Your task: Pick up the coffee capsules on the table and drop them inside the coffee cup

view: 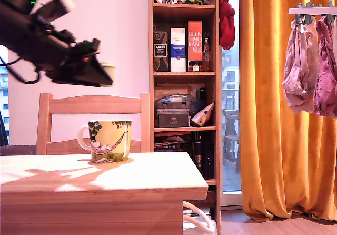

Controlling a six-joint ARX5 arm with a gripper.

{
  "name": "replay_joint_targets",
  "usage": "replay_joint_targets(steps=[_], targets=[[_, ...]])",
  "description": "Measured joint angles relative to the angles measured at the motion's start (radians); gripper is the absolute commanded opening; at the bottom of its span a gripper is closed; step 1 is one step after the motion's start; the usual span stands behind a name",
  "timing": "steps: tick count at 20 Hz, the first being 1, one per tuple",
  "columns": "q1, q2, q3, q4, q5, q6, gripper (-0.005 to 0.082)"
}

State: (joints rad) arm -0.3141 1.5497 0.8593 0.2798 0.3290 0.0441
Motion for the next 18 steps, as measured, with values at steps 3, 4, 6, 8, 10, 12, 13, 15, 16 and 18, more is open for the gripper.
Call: replay_joint_targets(steps=[3,4,6,8,10,12,13,15,16,18], targets=[[0.000,0.049,0.018,-0.052,-0.014,0.000,0.0157],[0.000,0.060,0.024,-0.070,-0.016,0.000,0.0157],[0.000,0.080,0.050,-0.097,-0.021,0.000,0.0157],[0.000,0.089,0.072,-0.096,-0.024,0.000,0.0157],[0.000,0.089,0.076,-0.094,-0.030,0.000,0.0157],[0.000,0.089,0.076,-0.101,-0.035,0.000,0.0157],[0.000,0.089,0.076,-0.101,-0.035,0.000,0.0158],[0.000,0.089,0.076,-0.101,-0.035,0.000,0.0157],[-0.001,0.089,0.076,-0.101,-0.035,0.000,0.0157],[-0.006,0.089,0.076,-0.101,-0.039,0.000,0.0157]])
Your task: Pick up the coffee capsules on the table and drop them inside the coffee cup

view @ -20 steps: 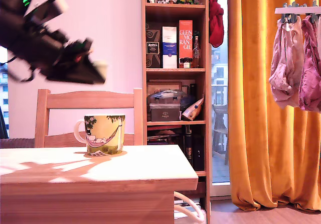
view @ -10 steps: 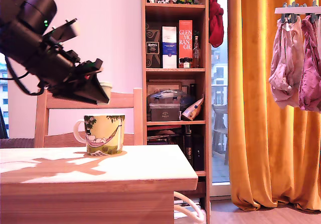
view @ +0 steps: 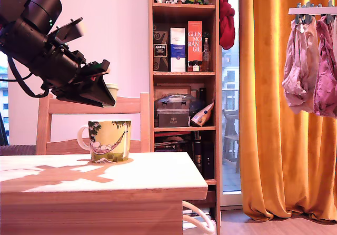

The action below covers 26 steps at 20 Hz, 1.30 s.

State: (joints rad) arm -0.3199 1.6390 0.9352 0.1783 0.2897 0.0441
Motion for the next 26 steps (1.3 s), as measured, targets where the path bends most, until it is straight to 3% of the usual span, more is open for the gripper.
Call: replay_joint_targets(steps=[7,9,12,19,22,24,26], targets=[[-0.007,0.000,0.000,0.000,-0.008,0.000,0.0176],[-0.007,0.000,0.000,0.000,-0.007,0.000,0.0268],[-0.007,0.000,0.000,-0.001,-0.008,0.000,0.0519],[-0.007,0.000,0.000,-0.022,-0.008,0.000,0.0518],[-0.007,0.000,0.000,-0.022,-0.007,0.000,0.0485],[-0.007,0.000,0.000,-0.025,-0.006,0.000,0.0343],[-0.007,-0.002,0.000,-0.045,0.003,0.000,0.0126]])
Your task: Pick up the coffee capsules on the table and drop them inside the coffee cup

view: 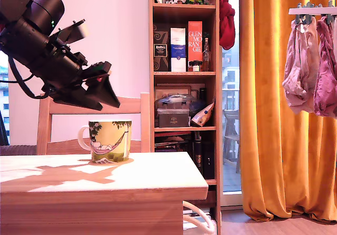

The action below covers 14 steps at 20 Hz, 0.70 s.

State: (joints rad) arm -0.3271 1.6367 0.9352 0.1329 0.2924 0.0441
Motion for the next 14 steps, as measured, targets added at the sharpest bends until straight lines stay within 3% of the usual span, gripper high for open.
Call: replay_joint_targets(steps=[1,2,9,14], targets=[[0.000,-0.003,0.000,-0.009,0.010,0.000,0.0021],[0.000,-0.012,0.000,-0.018,0.022,0.000,-0.0027],[0.000,-0.169,0.000,-0.093,0.047,0.001,-0.0021],[0.000,-0.183,0.000,-0.194,0.051,0.008,-0.0021]])
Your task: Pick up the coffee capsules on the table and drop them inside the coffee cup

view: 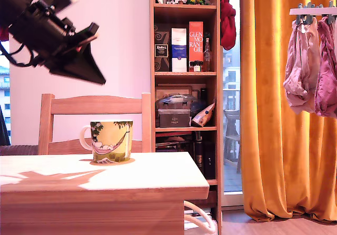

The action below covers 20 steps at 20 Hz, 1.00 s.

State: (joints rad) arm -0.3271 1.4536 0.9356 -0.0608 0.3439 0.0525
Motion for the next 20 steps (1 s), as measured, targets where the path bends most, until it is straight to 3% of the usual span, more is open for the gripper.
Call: replay_joint_targets(steps=[5,10,13,20], targets=[[0.000,-0.015,-0.017,-0.038,0.014,0.004,-0.0021],[0.002,-0.194,-0.184,-0.039,0.015,0.000,-0.0021],[0.002,-0.308,-0.269,-0.053,0.014,-0.082,-0.0021],[0.002,-0.517,-0.402,-0.141,-0.065,-0.154,-0.0021]])
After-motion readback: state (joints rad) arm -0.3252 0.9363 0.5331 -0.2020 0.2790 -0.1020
